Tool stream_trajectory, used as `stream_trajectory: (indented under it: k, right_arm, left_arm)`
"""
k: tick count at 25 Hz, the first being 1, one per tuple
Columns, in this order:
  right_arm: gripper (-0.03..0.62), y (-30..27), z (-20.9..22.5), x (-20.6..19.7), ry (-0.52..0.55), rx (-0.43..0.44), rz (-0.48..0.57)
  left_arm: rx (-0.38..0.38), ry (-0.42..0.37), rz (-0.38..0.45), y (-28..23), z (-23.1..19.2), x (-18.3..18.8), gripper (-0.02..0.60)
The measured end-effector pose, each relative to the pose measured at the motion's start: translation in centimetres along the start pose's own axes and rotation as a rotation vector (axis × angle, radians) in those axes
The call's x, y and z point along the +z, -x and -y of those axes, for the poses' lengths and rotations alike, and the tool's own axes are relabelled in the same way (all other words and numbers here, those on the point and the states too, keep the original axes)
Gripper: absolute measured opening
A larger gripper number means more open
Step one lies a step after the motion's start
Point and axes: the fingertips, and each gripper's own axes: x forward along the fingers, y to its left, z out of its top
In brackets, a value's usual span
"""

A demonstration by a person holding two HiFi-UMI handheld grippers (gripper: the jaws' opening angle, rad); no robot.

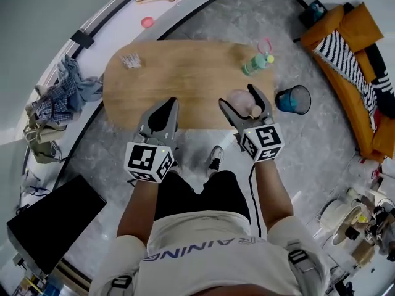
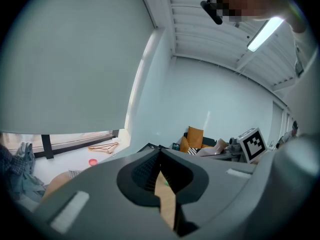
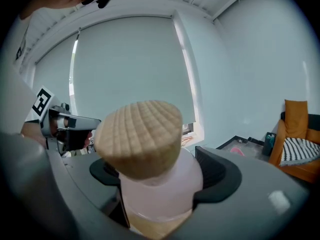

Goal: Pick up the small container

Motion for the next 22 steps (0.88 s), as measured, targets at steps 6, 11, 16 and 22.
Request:
stream_trajectory:
  k: [6,11,16,22]
  right_arm:
    - [0.420,6.1,-1.6,7.2,-0.004,-0.007,0.068]
    - [0.420,9.3,-3.4,12.8,0.001,0.021,0.150]
    - [0.420,11.5,-4.5,15.9,0.003,0.017,0.205]
    - [0.422,13.8,-5.1,20.1,0.041,0.018,0.255]
  left_arm:
    - [-0.040,-0.039,0.040,2.5,2.9,6.0,0.000]
    - [-0.077,-0.072,0.092,4.3,5.5,10.5,0.000]
    - [-0.117,-0.088,0.122,5.5,8.0,12.7,0.000]
    - [-0.095,-0.118,0.158,7.0,7.9,16.2,0.000]
